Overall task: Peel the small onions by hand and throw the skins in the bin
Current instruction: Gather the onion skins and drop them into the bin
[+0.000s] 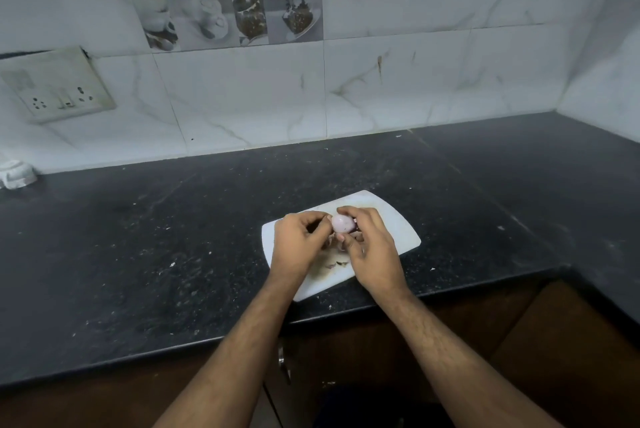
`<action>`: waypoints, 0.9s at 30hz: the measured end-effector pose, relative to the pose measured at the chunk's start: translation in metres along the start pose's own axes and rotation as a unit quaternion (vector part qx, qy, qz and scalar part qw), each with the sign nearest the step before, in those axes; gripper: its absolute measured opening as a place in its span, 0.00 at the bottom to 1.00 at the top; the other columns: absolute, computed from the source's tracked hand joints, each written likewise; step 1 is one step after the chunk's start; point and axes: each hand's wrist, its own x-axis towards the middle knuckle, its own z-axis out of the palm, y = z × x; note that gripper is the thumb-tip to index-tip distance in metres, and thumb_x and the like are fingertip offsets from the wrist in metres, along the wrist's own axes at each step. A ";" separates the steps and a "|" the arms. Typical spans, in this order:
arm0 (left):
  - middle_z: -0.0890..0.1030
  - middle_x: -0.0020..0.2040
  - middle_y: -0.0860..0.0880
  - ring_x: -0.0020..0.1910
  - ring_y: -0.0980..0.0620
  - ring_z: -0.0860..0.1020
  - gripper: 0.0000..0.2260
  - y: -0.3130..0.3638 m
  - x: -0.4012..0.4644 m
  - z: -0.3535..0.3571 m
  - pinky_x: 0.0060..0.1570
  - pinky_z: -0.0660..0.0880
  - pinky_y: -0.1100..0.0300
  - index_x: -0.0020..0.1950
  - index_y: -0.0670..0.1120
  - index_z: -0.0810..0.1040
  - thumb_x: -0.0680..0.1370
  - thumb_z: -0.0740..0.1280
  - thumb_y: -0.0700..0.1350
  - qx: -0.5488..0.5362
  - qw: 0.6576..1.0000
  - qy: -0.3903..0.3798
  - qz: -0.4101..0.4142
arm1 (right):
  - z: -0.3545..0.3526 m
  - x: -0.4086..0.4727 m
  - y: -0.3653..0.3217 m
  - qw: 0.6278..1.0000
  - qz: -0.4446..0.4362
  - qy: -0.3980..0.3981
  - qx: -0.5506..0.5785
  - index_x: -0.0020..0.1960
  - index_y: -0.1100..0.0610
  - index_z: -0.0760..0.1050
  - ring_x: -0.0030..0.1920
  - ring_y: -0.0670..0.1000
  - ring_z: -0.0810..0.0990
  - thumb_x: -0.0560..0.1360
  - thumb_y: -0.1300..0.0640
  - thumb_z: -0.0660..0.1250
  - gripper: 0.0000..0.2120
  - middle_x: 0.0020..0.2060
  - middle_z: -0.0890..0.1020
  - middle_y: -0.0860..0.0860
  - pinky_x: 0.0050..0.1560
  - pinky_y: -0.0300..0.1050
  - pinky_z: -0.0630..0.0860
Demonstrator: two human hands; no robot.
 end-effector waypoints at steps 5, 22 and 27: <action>0.81 0.27 0.50 0.25 0.59 0.74 0.13 0.014 0.017 0.022 0.27 0.69 0.63 0.33 0.44 0.82 0.77 0.68 0.38 0.010 1.000 0.002 -0.019 | -0.019 0.012 0.005 1.000 0.008 0.011 -0.021 0.68 0.49 0.75 0.57 0.39 0.78 0.79 0.65 0.68 0.20 0.61 0.73 0.40 0.49 0.32 0.79; 0.84 0.45 0.57 0.47 0.60 0.81 0.03 -0.011 0.041 0.035 0.47 0.77 0.60 0.47 0.52 0.81 0.80 0.73 0.46 0.109 0.994 0.013 -0.006 | -0.040 0.078 0.056 0.982 0.137 0.020 -0.127 0.63 0.49 0.77 0.50 0.45 0.78 0.76 0.63 0.71 0.18 0.57 0.75 0.48 0.50 0.37 0.72; 0.84 0.47 0.57 0.41 0.51 0.83 0.04 -0.027 0.039 0.024 0.48 0.80 0.47 0.50 0.56 0.77 0.84 0.64 0.50 0.189 0.982 -0.010 0.008 | -0.030 0.098 0.074 0.982 0.124 -0.014 -0.141 0.62 0.49 0.77 0.53 0.50 0.79 0.76 0.65 0.69 0.18 0.57 0.76 0.50 0.51 0.40 0.74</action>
